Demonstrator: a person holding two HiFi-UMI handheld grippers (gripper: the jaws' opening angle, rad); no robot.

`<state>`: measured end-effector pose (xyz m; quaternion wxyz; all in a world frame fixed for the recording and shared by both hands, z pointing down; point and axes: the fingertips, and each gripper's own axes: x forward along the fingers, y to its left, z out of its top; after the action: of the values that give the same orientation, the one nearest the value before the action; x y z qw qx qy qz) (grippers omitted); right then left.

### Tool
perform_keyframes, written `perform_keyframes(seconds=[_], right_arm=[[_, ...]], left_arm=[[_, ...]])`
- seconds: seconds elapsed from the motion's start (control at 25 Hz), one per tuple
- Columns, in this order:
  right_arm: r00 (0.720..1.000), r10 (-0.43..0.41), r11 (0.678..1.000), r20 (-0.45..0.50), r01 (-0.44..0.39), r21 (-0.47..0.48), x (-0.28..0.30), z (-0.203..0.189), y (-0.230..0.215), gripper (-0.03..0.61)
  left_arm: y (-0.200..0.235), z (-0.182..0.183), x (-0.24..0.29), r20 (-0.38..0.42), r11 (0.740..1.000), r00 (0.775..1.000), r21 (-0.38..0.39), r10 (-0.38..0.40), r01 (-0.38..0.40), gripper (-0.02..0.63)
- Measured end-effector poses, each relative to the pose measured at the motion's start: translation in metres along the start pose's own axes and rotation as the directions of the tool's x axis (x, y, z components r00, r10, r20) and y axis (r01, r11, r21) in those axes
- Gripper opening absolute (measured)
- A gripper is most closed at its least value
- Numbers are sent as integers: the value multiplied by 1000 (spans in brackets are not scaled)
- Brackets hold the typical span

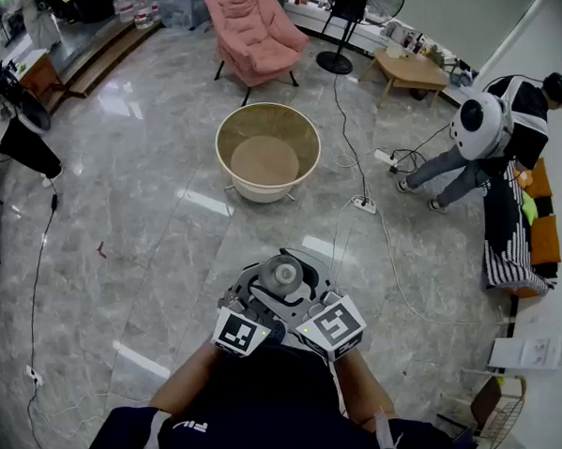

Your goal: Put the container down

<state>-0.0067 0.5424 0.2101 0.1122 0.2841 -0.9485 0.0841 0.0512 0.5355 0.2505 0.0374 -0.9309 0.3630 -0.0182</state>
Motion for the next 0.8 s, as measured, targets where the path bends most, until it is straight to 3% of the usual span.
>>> perform_keyframes(seconds=[0.8], right_arm=[[999,19,1000,49,-20,18,-1,6,-5,356]], left_arm=[[5,3,7,46,1000,999,13,20,-21,89]])
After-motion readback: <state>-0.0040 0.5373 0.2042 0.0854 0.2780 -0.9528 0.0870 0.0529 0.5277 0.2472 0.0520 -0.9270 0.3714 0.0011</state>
